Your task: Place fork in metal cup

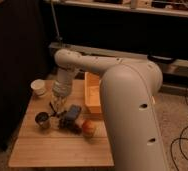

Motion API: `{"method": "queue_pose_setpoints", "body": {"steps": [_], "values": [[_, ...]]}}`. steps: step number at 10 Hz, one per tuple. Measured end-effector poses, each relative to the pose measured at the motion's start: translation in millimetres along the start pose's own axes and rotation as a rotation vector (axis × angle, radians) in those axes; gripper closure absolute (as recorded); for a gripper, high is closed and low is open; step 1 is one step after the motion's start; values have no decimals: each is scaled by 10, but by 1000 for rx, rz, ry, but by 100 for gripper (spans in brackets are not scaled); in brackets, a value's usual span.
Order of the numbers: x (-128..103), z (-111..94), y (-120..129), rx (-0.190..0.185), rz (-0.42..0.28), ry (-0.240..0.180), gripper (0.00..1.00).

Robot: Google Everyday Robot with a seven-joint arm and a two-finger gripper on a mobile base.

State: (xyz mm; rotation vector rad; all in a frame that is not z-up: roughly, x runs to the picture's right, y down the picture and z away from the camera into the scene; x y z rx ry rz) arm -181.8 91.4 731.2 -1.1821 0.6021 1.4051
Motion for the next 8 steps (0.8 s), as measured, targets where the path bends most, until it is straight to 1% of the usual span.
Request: {"method": "queue_pose_setpoints", "body": {"steps": [2,3,8], "values": [[8,12,86,-10,-24,-1,24],[11,11,123,-15,-34,-2,20],[28,16,141,-15,-42,4,20]]}}
